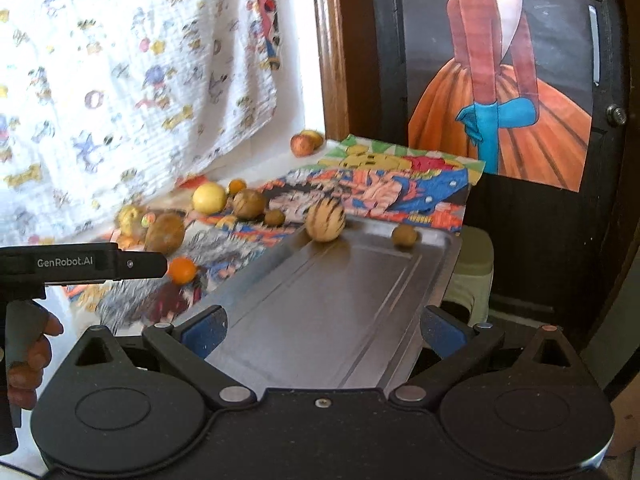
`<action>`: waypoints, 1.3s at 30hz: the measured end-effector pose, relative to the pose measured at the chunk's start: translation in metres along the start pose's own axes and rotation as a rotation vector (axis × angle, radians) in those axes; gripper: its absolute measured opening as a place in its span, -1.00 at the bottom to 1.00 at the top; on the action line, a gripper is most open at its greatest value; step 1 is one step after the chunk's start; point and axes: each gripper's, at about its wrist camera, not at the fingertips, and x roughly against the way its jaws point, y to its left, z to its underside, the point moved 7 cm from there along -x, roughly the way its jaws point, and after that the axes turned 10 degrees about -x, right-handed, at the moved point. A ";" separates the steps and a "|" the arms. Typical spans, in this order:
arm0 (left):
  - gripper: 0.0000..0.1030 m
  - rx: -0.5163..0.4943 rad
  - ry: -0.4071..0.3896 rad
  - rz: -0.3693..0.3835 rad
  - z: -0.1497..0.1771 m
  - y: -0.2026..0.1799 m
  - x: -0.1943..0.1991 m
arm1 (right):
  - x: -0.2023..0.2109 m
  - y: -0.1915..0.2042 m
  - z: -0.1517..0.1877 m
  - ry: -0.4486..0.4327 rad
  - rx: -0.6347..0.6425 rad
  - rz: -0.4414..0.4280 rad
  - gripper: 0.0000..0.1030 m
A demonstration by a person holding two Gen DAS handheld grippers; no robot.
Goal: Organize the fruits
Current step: 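Withdraw both tools from the tray back toward the fruits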
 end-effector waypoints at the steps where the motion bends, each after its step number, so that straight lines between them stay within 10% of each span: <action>1: 0.99 0.003 0.008 -0.001 0.004 0.002 0.002 | 0.001 0.002 0.004 0.011 0.005 0.004 0.99; 15: 0.99 -0.030 0.120 -0.078 0.045 0.029 0.016 | 0.000 0.031 0.060 0.253 0.016 -0.028 0.99; 39: 0.99 0.024 0.156 -0.142 0.050 0.078 0.011 | -0.026 0.073 0.053 0.228 0.189 -0.063 0.99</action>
